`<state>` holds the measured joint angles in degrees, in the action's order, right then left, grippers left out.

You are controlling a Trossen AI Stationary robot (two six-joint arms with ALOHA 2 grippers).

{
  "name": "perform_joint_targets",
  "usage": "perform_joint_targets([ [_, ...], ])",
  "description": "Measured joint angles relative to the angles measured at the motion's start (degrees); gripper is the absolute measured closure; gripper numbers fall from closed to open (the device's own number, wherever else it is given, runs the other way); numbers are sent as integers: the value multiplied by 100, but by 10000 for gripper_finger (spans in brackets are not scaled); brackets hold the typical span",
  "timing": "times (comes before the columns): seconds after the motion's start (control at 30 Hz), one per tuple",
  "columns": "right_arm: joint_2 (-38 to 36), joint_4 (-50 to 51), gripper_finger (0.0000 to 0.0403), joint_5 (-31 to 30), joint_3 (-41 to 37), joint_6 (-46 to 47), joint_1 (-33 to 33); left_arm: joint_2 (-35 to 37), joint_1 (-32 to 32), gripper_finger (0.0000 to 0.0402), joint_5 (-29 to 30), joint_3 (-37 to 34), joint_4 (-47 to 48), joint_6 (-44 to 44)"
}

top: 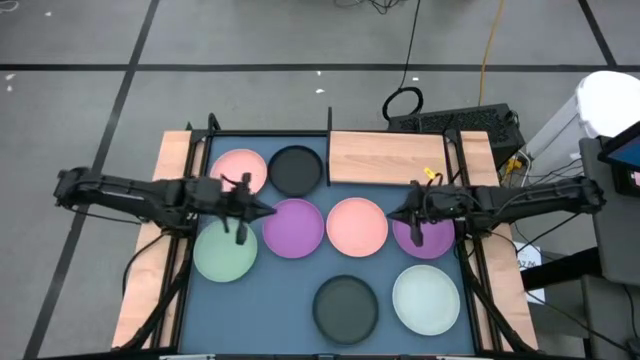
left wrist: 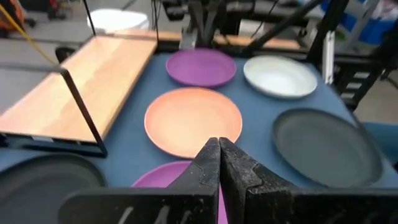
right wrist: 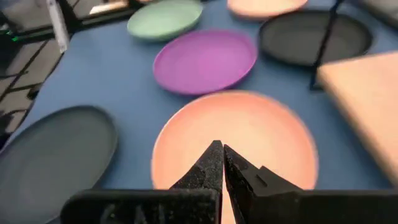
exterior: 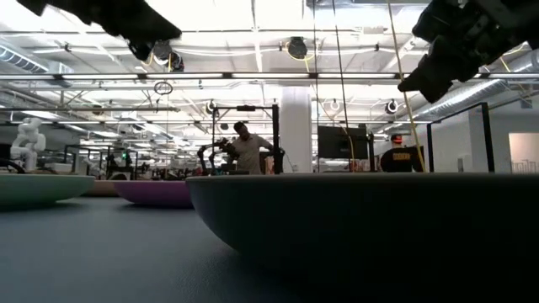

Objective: Place and stack plates onto a shelf
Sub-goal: Put the bottom pink plate on the shelf

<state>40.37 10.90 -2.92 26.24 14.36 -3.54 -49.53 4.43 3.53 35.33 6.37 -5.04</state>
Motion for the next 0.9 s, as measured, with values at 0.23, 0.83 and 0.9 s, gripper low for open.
perform_joint_targets([
  [0.23,1483,162,403,158,288,-195,-302,-1050,20,400,2,0,-887,4],
  [0.83,3524,748,292,-57,1274,-1609,-1216,-1760,11,400,5,-1,-1461,304],
  [0.9,3622,749,284,-150,1282,-1670,-1216,-1760,11,400,5,0,-1458,304],
])
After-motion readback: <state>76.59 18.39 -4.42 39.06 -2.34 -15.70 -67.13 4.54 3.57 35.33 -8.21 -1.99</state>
